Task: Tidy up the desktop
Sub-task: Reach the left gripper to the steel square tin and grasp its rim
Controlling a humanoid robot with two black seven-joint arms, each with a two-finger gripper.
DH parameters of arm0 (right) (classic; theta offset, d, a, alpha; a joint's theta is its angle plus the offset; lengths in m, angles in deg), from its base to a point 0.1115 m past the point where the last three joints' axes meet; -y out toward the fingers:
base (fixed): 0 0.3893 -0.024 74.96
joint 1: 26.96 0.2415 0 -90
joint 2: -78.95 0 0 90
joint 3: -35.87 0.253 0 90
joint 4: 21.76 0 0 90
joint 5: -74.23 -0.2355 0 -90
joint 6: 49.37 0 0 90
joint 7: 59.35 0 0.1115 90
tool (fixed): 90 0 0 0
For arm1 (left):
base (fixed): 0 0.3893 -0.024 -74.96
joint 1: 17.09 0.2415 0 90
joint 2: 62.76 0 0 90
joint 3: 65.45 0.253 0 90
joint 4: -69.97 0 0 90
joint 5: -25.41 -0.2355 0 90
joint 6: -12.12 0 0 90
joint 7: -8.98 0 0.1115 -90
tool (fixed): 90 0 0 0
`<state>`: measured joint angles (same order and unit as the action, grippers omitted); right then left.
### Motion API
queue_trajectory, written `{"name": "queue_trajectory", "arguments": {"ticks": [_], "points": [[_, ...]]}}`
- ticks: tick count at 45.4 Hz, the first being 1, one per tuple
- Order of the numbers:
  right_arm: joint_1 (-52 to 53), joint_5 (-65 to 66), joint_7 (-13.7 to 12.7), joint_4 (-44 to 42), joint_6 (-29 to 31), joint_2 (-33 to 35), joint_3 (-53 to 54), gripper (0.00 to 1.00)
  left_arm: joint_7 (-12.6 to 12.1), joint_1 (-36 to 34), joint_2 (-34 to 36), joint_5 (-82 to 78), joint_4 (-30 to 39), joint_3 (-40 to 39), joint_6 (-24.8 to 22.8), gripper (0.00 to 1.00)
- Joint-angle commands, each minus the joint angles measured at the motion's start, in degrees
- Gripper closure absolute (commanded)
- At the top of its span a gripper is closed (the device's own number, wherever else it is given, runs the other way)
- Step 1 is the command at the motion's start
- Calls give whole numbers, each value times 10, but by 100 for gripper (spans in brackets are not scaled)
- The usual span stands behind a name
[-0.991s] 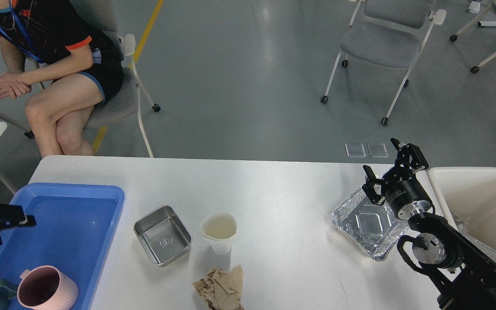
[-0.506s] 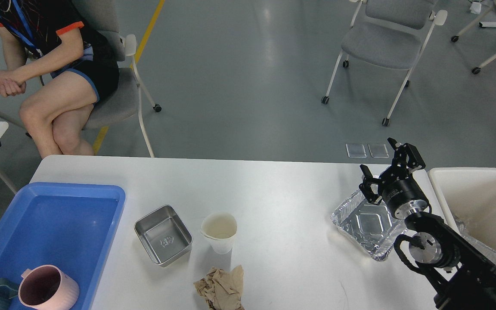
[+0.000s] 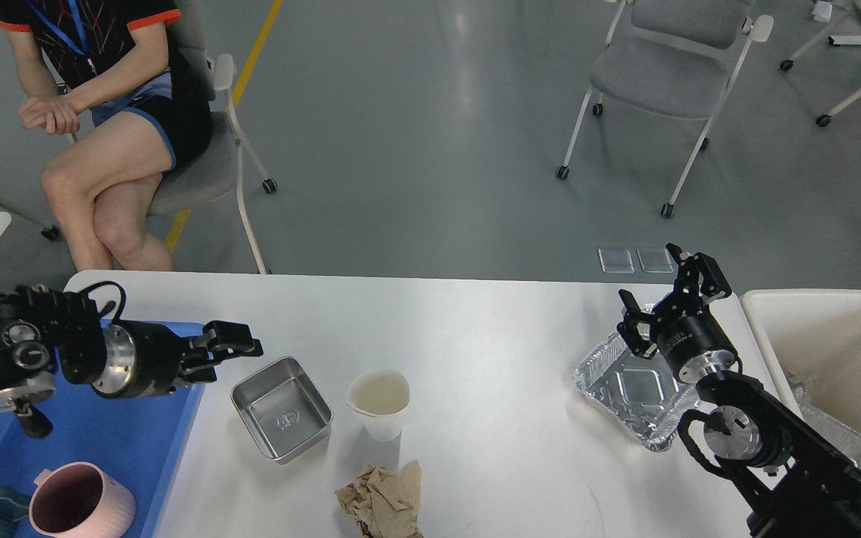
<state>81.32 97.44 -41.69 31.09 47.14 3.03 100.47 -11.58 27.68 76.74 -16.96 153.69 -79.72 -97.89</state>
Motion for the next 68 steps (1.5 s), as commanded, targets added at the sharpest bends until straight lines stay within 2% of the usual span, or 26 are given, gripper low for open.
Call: {"name": "queue_trajectory", "arguments": {"ticks": [1, 5, 14, 19, 38, 48, 53, 68], "points": [[1, 0, 0, -2, 0, 3, -1, 0, -11, 58, -53, -1, -62, 1, 10, 19], [2, 0, 0, -2, 0, 3, -1, 0, -11, 80, -70, -1, -101, 1, 21, 19], [-3, 0, 0, -2, 0, 2, -3, 0, -6, 81, -93, 0, -126, 1, 49, 20], [-4, 0, 0, -2, 0, 2, -3, 0, -5, 82, -117, -4, -145, 1, 70, 26], [-6, 0, 0, -4, 2, 1, -2, 0, -7, 81, -165, -4, -223, -5, 76, 61], [-6, 0, 0, -3, 2, -1, -2, 0, -9, 77, -171, -4, -225, -3, 72, 80], [-6, 0, 0, -3, 2, -1, -2, 0, -10, 73, -167, -5, -225, -1, 71, 100], [-5, 0, 0, -3, 2, -1, -3, 0, -11, 55, -140, -9, -215, -2, 27, 100]]}}
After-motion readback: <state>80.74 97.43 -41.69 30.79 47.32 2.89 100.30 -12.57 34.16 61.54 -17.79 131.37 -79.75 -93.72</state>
